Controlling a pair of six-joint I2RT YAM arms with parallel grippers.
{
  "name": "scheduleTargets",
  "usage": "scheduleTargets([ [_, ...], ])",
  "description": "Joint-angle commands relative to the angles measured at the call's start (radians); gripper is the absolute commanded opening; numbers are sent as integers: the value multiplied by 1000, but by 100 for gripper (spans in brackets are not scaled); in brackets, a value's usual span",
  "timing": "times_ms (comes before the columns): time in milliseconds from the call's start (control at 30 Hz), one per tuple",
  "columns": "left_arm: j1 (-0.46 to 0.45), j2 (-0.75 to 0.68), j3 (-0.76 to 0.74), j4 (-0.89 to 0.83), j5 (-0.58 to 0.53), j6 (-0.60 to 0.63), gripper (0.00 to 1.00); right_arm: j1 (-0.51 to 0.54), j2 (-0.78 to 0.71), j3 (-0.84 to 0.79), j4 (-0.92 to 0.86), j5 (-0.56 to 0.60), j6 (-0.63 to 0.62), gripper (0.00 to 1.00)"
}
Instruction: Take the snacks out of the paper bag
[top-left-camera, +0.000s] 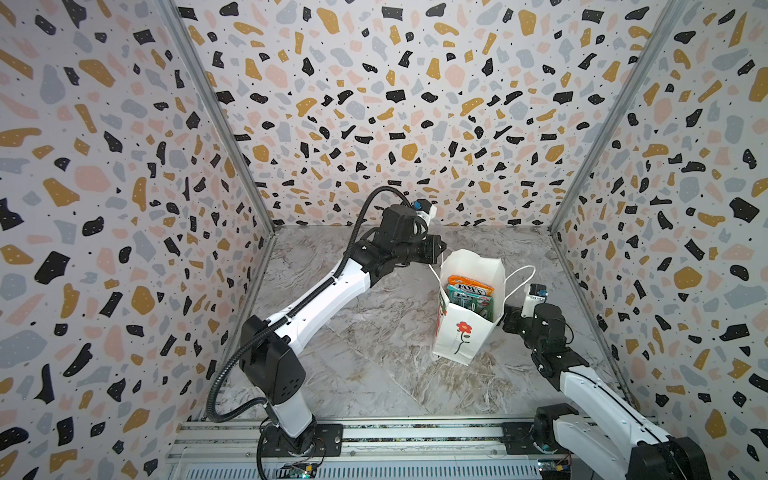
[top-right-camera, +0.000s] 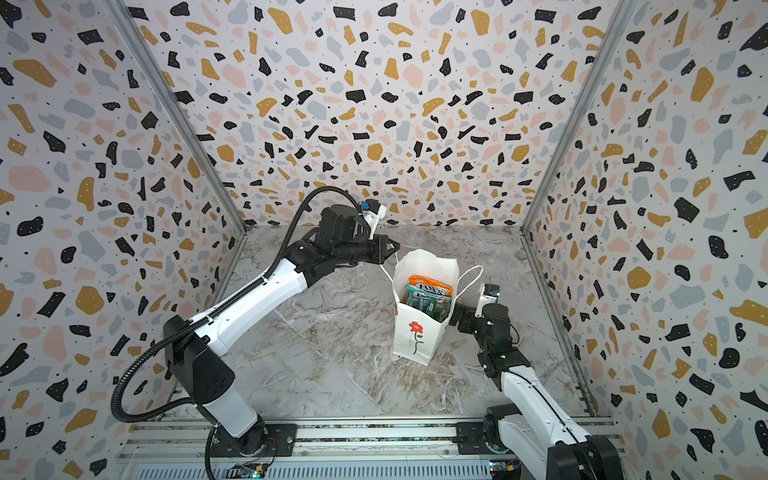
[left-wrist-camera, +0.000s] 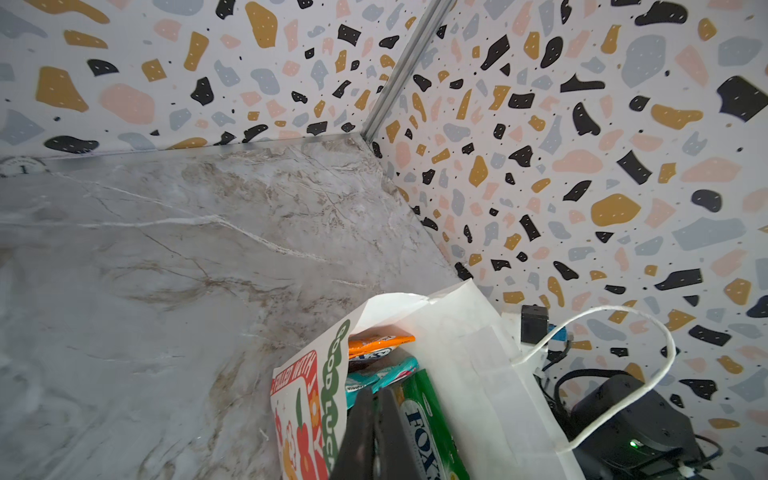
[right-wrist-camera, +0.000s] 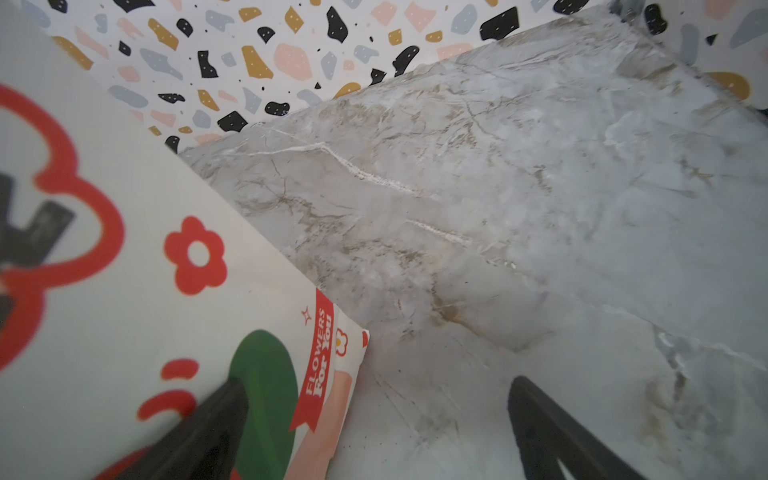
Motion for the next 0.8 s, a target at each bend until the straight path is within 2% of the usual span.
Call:
scheduleTargets([
  [0, 43, -18, 82, 43, -9, 118, 0, 33, 19, 36, 8, -121, -7, 99],
  [167, 96, -14, 125, 15, 13, 225, 0, 104, 92, 42, 90, -198, 26, 99],
  [300, 120, 2, 190, -46, 0, 354, 0, 188, 186, 57, 200, -208, 67, 96],
  [533, 191, 49, 305, -138, -7, 519, 0, 314, 424, 155, 395, -156, 126, 91],
  [767, 242, 93, 379, -118, -41, 625, 0, 406, 662, 293, 589, -104, 177, 89],
])
